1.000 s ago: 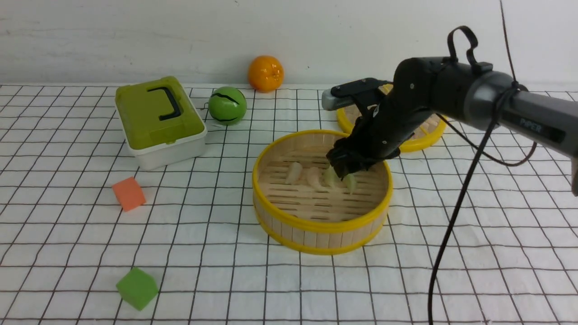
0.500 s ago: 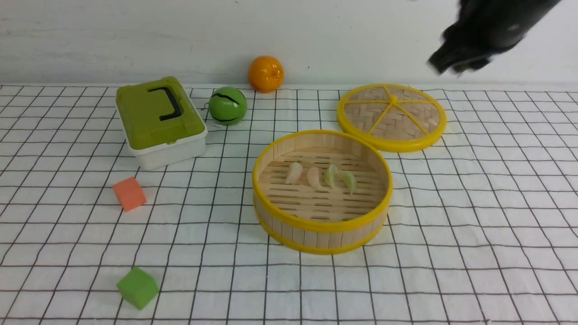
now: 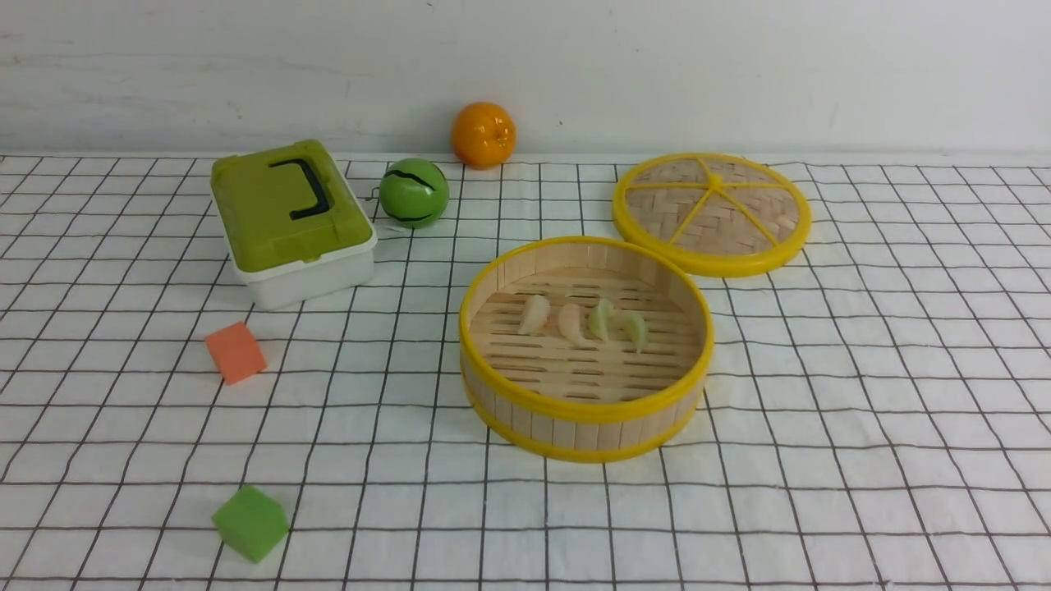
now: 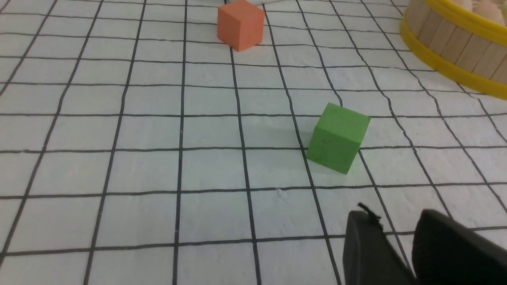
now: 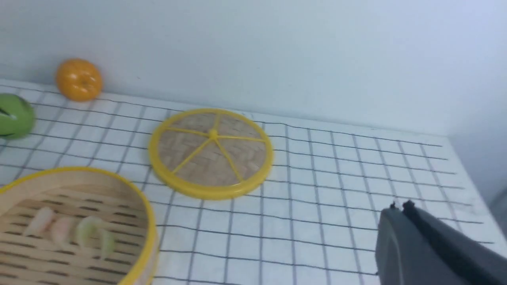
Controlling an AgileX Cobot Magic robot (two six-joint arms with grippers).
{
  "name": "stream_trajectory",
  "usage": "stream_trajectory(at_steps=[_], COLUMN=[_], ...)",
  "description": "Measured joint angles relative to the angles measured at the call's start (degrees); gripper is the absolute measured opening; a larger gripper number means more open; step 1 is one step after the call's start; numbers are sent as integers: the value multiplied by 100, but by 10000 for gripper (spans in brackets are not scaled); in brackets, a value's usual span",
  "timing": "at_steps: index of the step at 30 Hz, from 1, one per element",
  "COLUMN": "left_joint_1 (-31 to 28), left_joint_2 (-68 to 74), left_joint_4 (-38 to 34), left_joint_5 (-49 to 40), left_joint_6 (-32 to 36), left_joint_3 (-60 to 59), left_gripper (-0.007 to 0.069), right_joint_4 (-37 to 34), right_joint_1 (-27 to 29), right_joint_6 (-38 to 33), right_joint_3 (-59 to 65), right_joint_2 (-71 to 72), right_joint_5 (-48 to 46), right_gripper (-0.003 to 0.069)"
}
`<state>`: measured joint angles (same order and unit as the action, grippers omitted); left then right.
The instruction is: Put the dumplings into the steamer on the table with the white tablecloth.
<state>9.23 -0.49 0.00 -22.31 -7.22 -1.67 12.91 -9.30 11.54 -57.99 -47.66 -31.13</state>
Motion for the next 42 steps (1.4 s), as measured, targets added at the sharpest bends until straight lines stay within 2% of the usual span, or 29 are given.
stream_trajectory(at_steps=[5,8,9,11,12,13,18,25,28,30,35,38,42], left_joint_1=[0,0,0,0,0,0,0,0,0,0,0,0,0], left_joint_2=[0,0,0,0,0,0,0,0,0,0,0,0,0], left_joint_4=[0,0,0,0,0,0,0,0,0,0,0,0,0], left_joint_5=[0,0,0,0,0,0,0,0,0,0,0,0,1], left_joint_6=[0,0,0,0,0,0,0,0,0,0,0,0,0], left_joint_3=[0,0,0,0,0,0,0,0,0,0,0,0,0], left_gripper=[185,188,188,190,190,192,198,206,208,209,216,218,218], right_joint_4=[-206,-184,-168,-38,-14,58,587,1194,1224,967,-530,-1019,-1291], right_joint_1=[0,0,0,0,3,3,3,3,42,154,486,634,709], right_joint_6=[249,289,289,289,289,294,294,151,96,83,-202,-470,-540], right_joint_3=[2856,4227,4306,5214,5267,5596,5943,5952,5952,5952,5952,5952,5952], right_joint_2=[1565,2025,2067,2237,2251,2264,2276,2322,2576,2929,4108,4695,4824], right_joint_5=[1971,3113,3170,4252,4334,4864,5670,5733,5486,4982,3596,2572,1548], right_gripper=[-22,-22,-22,-22,-22,-22,-18,-11,-12,-11,-7,-6,-5])
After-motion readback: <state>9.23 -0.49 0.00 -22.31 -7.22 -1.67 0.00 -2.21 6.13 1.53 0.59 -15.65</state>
